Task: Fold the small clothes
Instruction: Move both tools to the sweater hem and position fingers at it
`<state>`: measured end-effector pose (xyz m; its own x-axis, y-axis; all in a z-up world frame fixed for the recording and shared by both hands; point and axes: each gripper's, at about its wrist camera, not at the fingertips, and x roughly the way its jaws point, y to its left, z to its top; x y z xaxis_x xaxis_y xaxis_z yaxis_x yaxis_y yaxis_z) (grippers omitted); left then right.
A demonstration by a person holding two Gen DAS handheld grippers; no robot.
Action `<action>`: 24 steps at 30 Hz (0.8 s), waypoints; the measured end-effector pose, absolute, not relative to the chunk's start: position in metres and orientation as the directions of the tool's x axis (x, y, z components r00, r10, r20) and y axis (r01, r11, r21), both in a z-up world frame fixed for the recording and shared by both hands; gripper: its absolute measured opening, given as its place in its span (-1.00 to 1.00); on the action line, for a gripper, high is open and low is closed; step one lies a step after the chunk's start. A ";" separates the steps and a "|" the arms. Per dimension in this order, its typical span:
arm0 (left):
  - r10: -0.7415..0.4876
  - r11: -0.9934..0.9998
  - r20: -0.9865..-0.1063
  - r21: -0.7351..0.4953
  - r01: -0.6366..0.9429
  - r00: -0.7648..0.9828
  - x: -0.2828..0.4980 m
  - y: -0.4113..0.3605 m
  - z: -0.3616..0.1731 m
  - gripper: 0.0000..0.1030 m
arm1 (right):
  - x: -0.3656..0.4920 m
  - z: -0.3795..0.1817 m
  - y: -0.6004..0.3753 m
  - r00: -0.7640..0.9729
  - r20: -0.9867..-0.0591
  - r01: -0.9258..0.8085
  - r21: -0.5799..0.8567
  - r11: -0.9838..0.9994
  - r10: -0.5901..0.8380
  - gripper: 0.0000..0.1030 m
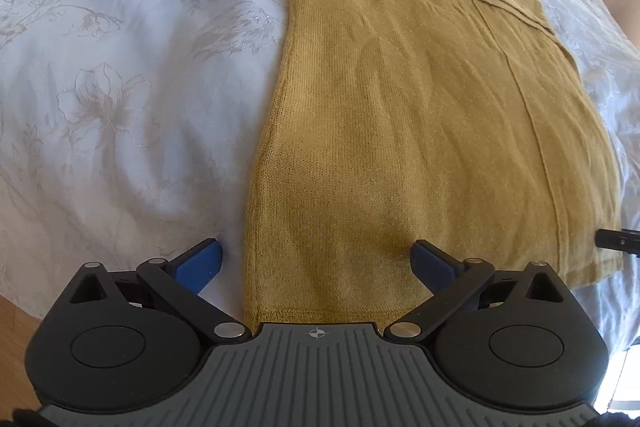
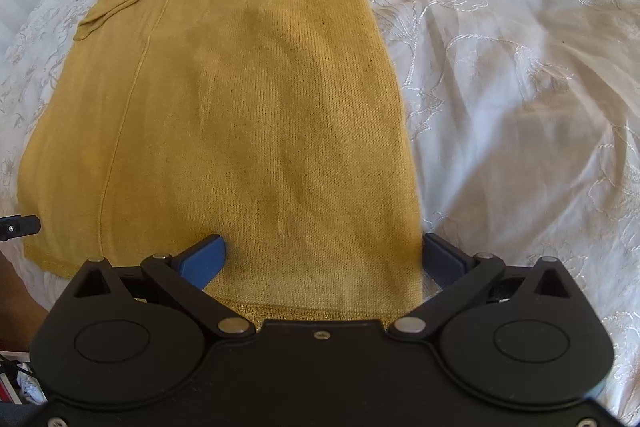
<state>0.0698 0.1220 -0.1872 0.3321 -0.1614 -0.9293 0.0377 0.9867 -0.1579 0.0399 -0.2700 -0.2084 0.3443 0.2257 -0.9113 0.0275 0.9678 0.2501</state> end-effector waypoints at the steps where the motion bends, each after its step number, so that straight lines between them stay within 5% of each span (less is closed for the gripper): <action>1: -0.162 0.987 -0.932 -0.159 0.037 0.323 0.070 0.123 -0.191 0.99 | 0.039 -0.209 -0.270 0.353 -0.909 0.023 0.245 0.969 0.222 1.00; 24: -0.160 0.987 -0.919 -0.139 0.081 0.361 0.054 0.117 -0.214 1.00 | 0.019 -0.208 -0.259 0.470 -0.870 0.016 0.175 0.984 0.147 1.00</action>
